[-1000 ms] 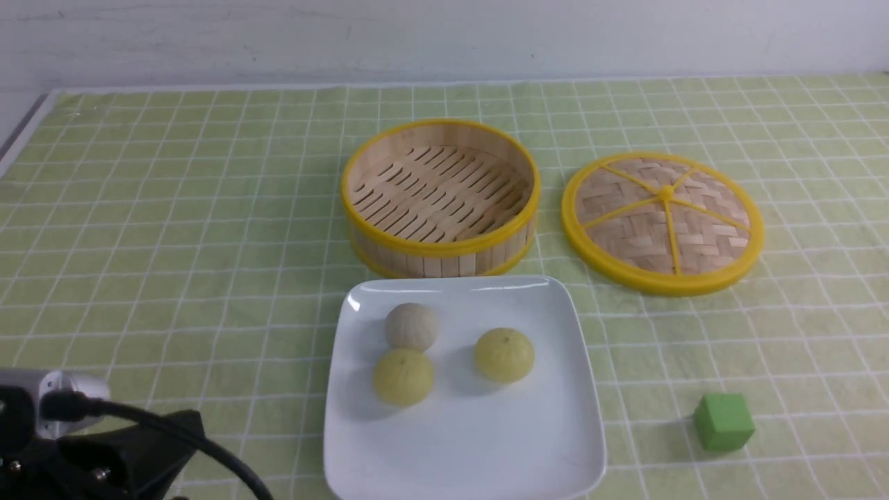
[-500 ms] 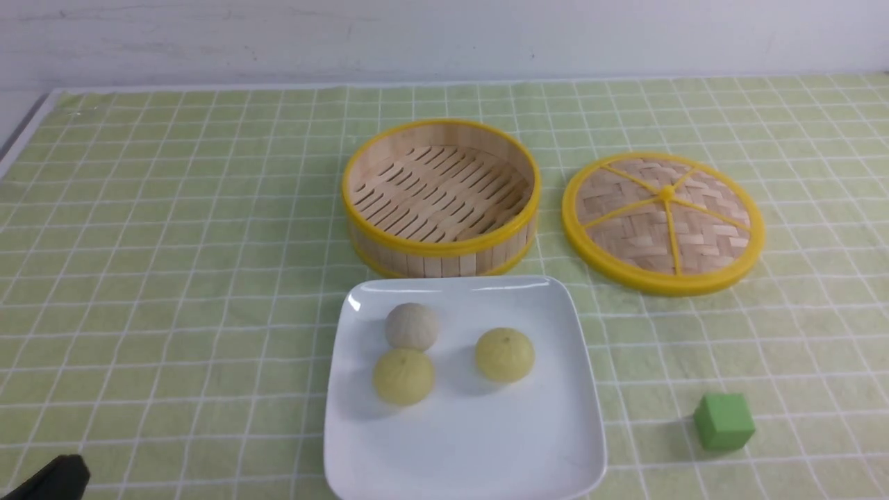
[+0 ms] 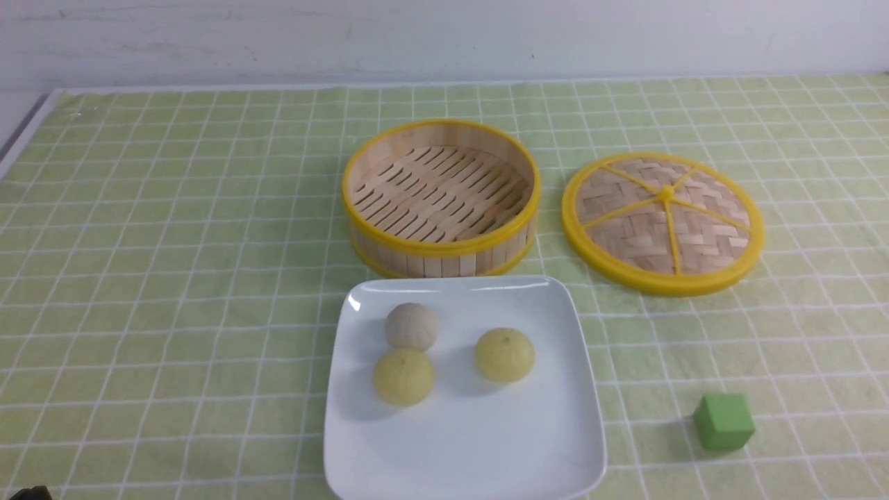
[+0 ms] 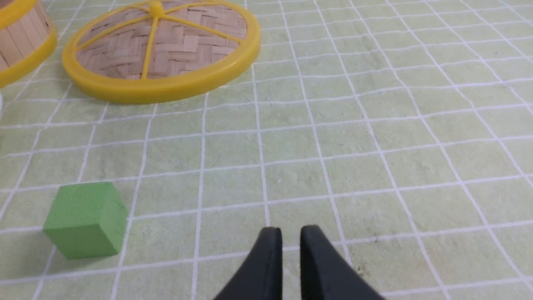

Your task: Put the steamed buns into the plate on the green tablecloth.

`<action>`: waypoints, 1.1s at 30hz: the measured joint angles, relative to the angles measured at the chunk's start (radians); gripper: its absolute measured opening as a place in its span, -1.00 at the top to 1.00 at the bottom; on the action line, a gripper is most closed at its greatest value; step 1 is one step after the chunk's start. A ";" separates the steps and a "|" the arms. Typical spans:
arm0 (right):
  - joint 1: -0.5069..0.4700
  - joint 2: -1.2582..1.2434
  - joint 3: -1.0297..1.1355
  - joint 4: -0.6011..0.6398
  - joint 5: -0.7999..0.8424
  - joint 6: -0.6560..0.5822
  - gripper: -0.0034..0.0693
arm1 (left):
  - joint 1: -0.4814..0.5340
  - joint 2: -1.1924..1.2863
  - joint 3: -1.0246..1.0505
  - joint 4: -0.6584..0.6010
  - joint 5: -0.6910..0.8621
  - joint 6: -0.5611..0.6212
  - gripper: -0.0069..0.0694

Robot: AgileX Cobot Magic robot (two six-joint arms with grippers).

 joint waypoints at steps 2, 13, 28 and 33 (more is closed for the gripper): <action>0.000 0.000 0.000 0.000 0.000 0.000 0.64 | 0.000 0.000 0.000 0.001 0.000 0.000 0.67; 0.000 0.000 0.000 0.000 0.000 0.000 0.61 | 0.000 0.000 0.000 0.014 0.002 0.000 0.63; 0.000 0.000 0.000 0.000 0.000 0.000 0.55 | 0.000 0.000 -0.001 0.021 0.005 0.000 0.63; 0.000 0.000 0.000 0.000 0.000 0.000 0.54 | 0.000 0.000 -0.001 0.022 0.005 0.000 0.62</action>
